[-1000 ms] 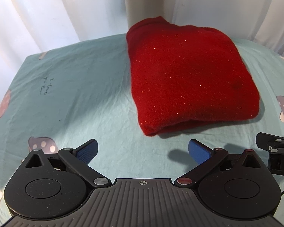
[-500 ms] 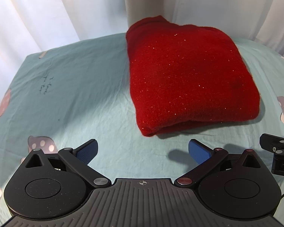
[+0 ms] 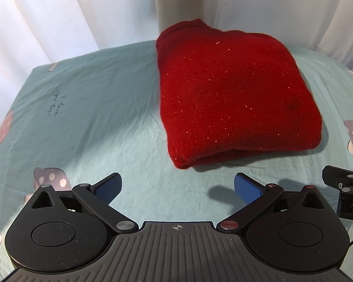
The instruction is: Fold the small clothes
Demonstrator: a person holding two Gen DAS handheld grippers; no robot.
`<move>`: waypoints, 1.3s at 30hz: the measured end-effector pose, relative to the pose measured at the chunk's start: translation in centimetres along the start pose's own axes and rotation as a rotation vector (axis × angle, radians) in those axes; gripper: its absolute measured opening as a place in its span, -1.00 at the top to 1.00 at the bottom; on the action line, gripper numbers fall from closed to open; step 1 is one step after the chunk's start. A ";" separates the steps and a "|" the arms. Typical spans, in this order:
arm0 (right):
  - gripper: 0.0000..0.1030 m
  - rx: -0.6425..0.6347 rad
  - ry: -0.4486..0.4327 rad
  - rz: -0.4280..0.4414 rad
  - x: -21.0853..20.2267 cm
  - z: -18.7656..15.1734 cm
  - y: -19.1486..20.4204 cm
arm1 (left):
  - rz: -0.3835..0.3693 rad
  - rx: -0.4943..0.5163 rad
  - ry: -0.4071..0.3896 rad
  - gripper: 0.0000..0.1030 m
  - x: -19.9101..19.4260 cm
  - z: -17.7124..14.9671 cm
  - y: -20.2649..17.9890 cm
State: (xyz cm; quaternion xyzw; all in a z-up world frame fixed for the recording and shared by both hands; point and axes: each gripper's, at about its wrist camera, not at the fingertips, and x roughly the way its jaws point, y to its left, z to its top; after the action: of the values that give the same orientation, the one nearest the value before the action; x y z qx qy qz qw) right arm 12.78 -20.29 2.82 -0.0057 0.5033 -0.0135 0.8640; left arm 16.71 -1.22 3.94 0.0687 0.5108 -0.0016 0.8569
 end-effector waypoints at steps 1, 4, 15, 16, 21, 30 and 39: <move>-0.92 -0.001 -0.001 0.000 0.0 0.0 0.0 | 0.000 -0.001 0.001 -1.00 0.0 0.0 0.0; -0.92 -0.001 -0.002 0.000 0.0 0.0 0.1 | -0.001 0.000 0.003 -1.00 0.0 0.0 0.0; -0.92 -0.004 -0.006 -0.003 -0.1 0.1 0.1 | 0.001 0.002 0.005 -1.00 0.1 0.0 0.1; -0.92 -0.004 -0.005 -0.002 -0.1 0.1 0.1 | 0.000 0.003 0.005 -1.00 0.2 0.0 0.1; -0.92 -0.004 -0.005 -0.002 -0.1 0.2 0.1 | 0.001 0.003 0.005 -1.00 0.2 0.0 0.1; -0.92 0.001 -0.009 0.000 -0.1 0.3 -0.1 | 0.000 0.003 0.008 -1.00 0.3 0.1 -0.1; -0.92 -0.006 -0.013 -0.002 -0.1 0.3 0.1 | -0.006 0.005 0.008 -1.00 0.3 0.2 0.0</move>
State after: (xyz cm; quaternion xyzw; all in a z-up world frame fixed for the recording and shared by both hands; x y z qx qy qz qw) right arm 12.96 -20.20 3.05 -0.0088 0.4976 -0.0129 0.8673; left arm 17.01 -1.25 3.73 0.0692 0.5144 -0.0051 0.8547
